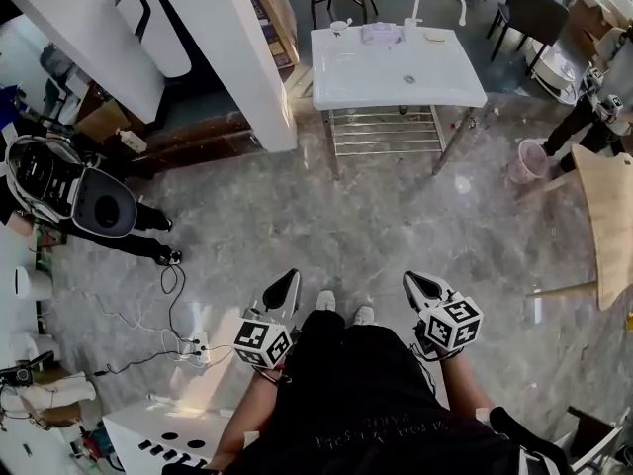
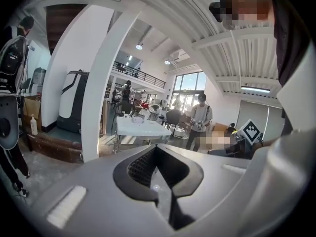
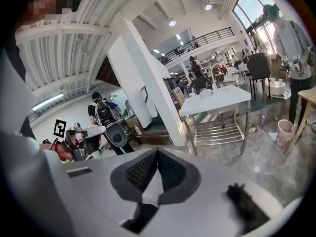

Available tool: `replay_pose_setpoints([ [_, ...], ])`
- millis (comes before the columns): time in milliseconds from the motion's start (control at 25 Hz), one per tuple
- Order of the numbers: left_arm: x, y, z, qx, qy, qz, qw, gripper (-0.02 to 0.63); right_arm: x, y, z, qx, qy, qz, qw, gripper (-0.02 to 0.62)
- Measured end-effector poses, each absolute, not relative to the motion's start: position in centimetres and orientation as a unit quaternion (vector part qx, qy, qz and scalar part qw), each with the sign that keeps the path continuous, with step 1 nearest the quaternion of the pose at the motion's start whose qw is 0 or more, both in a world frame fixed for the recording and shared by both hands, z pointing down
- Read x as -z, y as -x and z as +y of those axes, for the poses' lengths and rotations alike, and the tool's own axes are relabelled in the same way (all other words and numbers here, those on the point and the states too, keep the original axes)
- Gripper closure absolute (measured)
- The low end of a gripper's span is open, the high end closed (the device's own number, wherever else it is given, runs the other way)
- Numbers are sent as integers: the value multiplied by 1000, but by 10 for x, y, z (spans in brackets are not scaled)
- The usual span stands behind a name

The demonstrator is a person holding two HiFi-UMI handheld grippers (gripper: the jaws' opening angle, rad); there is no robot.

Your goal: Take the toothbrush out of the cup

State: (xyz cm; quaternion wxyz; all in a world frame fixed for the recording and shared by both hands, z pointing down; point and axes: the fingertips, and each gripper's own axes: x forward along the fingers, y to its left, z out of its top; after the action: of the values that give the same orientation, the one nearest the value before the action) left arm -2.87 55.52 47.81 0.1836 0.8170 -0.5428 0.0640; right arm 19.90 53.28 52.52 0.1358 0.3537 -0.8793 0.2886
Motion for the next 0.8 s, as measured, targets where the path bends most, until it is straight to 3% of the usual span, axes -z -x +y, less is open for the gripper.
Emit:
replay_pose_setpoints([
  [800,-481,25,516,-62,-823,-538,170,597,-532,-204,512,-293,-347,-881,134,583],
])
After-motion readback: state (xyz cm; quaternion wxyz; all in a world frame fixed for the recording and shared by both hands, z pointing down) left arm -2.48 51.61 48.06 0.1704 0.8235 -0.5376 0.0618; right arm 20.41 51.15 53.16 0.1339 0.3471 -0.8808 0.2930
